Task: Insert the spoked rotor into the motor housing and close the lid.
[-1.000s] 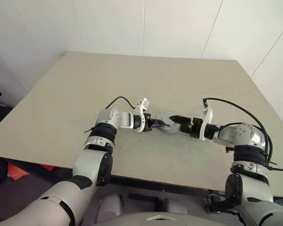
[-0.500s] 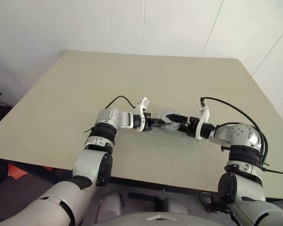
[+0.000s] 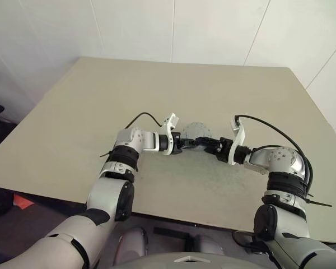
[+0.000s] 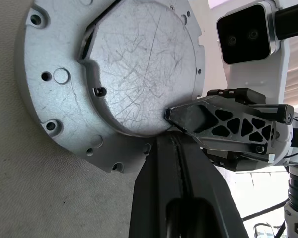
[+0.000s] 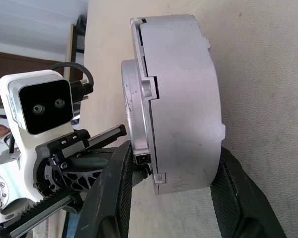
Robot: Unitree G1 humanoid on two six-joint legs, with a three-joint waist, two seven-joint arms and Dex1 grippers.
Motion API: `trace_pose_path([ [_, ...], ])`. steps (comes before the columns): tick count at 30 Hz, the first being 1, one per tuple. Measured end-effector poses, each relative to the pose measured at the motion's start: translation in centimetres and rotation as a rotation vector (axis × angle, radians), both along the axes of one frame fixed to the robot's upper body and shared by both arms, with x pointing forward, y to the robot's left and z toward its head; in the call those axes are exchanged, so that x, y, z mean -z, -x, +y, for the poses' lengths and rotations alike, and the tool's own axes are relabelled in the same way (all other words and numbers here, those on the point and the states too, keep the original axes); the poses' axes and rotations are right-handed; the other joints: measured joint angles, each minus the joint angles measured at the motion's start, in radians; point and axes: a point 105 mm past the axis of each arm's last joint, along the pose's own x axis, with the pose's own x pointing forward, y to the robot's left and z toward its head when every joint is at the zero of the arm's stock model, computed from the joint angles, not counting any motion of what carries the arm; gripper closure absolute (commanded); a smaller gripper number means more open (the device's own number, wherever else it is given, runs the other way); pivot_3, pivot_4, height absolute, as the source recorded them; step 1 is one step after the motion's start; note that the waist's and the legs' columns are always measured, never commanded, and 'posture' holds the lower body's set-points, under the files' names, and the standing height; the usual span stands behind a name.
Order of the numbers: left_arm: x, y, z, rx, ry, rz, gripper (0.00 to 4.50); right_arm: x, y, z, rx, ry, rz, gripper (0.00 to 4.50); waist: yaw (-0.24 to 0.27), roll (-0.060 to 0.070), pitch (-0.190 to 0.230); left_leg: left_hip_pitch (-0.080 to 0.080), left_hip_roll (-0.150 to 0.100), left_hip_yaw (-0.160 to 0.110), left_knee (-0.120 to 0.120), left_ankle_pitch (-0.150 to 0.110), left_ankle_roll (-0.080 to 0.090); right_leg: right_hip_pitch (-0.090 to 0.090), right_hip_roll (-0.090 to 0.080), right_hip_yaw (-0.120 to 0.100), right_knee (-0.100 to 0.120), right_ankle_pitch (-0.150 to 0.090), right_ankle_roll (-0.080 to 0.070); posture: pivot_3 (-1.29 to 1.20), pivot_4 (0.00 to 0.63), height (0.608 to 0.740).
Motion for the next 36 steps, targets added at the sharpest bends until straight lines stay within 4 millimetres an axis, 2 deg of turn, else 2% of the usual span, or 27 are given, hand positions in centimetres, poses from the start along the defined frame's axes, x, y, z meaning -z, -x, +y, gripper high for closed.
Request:
trace_pose_path([
  [6, -0.2, -0.1, 0.4, -0.008, 0.02, -0.037, 4.5, 0.0, -0.2, 0.3, 0.015, -0.02, 0.003, 2.44, -0.004, 0.0, 0.0, 0.0, 0.0, 0.0, 0.0, 0.0, -0.001, -0.001, 0.0, 0.0, 0.0, 0.0, 0.0, 0.0, 0.0, 0.74],
  [14, -0.8, 0.8, 4.2, -0.014, 0.045, -0.07, 4.5, -0.4, -0.6, 3.2, -0.033, -0.083, -0.001, 2.44, 0.003, 0.001, 0.001, -0.013, 0.001, 0.0, 0.004, 0.002, 0.002, -0.019, 0.0, 0.0, 0.016, -0.003, -0.006, 0.0, 0.0, 0.74],
  [19, 1.4, 2.5, 6.8, -0.02, -0.007, -0.006, 4.5, -1.0, -1.0, 3.8, -0.042, -0.096, -0.022, 2.44, 0.019, 0.002, 0.001, -0.015, 0.001, 0.0, 0.006, 0.001, 0.001, -0.02, 0.0, 0.0, 0.016, -0.003, -0.006, 0.0, 0.0, 0.74],
  [21, 1.5, 2.9, 7.4, -0.024, -0.015, 0.001, 4.5, -1.3, -1.2, 3.9, -0.039, -0.095, -0.034, 2.44, 0.024, 0.002, 0.001, -0.015, 0.001, 0.0, 0.007, 0.001, -0.001, -0.02, 0.0, 0.0, 0.016, -0.003, -0.006, 0.0, 0.0, 0.74],
  [29, -0.3, 3.1, 6.8, -0.021, 0.05, -0.055, 4.5, -0.9, -1.3, 4.1, -0.043, -0.08, -0.023, 2.44, 0.022, 0.002, 0.001, -0.014, 0.001, -0.001, 0.009, 0.002, -0.004, -0.019, 0.0, 0.001, 0.017, -0.002, -0.003, 0.0, 0.0, 0.74],
  [36, -3.7, 1.8, 8.6, -0.133, 0.195, -0.159, 4.5, -1.1, -2.8, 3.2, 0.069, -0.118, -0.006, 2.44, 0.018, 0.002, 0.001, -0.013, 0.002, -0.001, 0.009, 0.003, -0.006, -0.019, 0.001, 0.0, 0.018, -0.002, -0.003, 0.0, 0.0, 0.74],
])
